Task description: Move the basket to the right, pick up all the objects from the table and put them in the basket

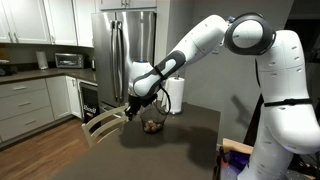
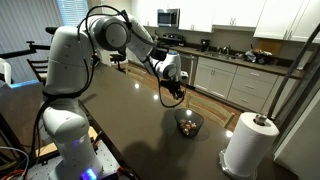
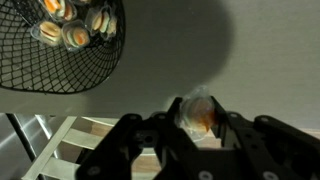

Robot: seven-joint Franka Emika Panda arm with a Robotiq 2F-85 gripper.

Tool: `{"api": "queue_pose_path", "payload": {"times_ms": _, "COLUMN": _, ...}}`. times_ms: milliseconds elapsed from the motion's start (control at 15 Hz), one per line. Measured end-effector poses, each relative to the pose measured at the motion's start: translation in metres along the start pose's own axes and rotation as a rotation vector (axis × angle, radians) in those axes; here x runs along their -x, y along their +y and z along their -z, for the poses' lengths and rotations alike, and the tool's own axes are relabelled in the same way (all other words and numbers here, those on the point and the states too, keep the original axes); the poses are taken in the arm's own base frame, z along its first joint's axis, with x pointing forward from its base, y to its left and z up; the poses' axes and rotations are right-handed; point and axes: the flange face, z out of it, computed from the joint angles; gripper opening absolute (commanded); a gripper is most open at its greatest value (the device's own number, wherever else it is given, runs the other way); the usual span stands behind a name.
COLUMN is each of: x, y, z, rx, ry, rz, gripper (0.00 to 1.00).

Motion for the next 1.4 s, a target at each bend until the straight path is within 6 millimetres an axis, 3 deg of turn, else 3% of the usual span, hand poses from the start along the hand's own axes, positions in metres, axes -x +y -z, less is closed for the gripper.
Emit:
{"api": "queue_pose_path", "payload": {"times_ms": 467, "x": 0.022, "y": 0.031, "z": 0.0, "rx": 0.021, "ry": 0.037, "rz": -0.137, "gripper": 0.12}}
{"api": "queue_pose_path", "payload": {"times_ms": 1400, "x": 0.059, "y": 0.073, "z": 0.0, "rx": 0.045, "ry": 0.072, "rz": -0.331, "gripper": 0.12}}
